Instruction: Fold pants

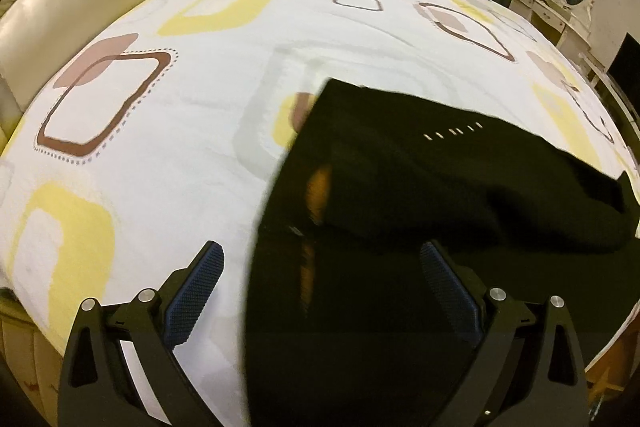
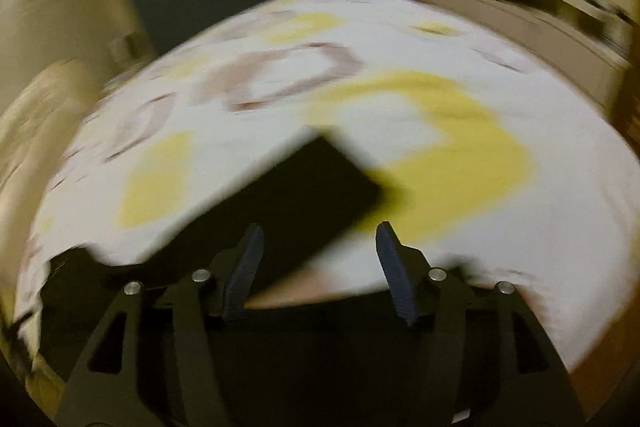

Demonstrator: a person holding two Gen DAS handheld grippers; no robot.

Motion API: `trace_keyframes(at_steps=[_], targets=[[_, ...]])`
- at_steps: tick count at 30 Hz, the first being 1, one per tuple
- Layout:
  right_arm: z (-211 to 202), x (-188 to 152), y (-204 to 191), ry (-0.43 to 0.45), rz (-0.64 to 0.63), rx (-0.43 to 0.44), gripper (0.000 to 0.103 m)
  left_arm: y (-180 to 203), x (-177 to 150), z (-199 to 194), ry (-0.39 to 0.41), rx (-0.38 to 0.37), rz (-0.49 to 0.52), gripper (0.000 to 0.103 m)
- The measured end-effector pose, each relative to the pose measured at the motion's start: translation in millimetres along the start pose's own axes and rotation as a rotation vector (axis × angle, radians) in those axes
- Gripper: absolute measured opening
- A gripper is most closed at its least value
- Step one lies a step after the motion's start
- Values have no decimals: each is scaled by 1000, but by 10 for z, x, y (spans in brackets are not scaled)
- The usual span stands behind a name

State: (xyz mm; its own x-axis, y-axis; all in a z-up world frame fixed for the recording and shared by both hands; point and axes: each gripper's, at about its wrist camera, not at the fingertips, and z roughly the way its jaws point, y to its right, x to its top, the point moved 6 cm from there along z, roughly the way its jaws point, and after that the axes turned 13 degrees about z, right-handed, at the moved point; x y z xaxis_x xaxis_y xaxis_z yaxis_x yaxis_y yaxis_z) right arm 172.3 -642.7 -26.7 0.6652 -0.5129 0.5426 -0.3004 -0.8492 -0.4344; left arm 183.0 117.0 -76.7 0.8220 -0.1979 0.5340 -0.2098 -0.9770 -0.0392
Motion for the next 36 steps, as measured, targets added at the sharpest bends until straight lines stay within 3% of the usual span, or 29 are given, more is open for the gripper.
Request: trace_keyframes(at_steps=[4,6,10,17,23,26,27,28,29,32,33,34,36], targets=[[400,-266,-1088,-115,-206,126,68,-197,231,162,-28,-30,14,98],[612,-440,-1559,-175,-287,188,69,-243,399,290,-24,-89,29,98],[972,-650,-2099,-266,-370,219,69,-314,685,595,-21,-144,46,98],[1510,-877,-2414,-399,-429,219,69,-399,992,1097,-59,-248,12,98],[1726,-980,-2522,-459,-400,269,69,-152,1011,1129,-45,-338,184,98],[1789,-1032,-2584,-488,-416,275,69,-85,1021,1164,-54,-381,195,97],[1816,-1046,-2607,-500,-421,275,69,-78,1027,1169,-53,-390,193,89],[1830,-1058,-2618,-512,-427,273,69,-82,1046,1170,-46,-389,191,59],[1841,-1082,-2622,-523,-435,269,69,-107,1059,1181,-49,-372,184,46],[1875,-1175,-2629,-569,-462,262,69,-167,1093,1225,-74,-403,127,35],[1886,-1225,-2643,-586,-481,259,66,-160,1097,1222,-77,-416,132,24],[1893,-1273,-2659,-598,-502,256,60,-150,1092,1219,-84,-428,137,17],[1917,-1369,-2692,-627,-552,220,7,-98,1097,1203,-91,-435,155,11]])
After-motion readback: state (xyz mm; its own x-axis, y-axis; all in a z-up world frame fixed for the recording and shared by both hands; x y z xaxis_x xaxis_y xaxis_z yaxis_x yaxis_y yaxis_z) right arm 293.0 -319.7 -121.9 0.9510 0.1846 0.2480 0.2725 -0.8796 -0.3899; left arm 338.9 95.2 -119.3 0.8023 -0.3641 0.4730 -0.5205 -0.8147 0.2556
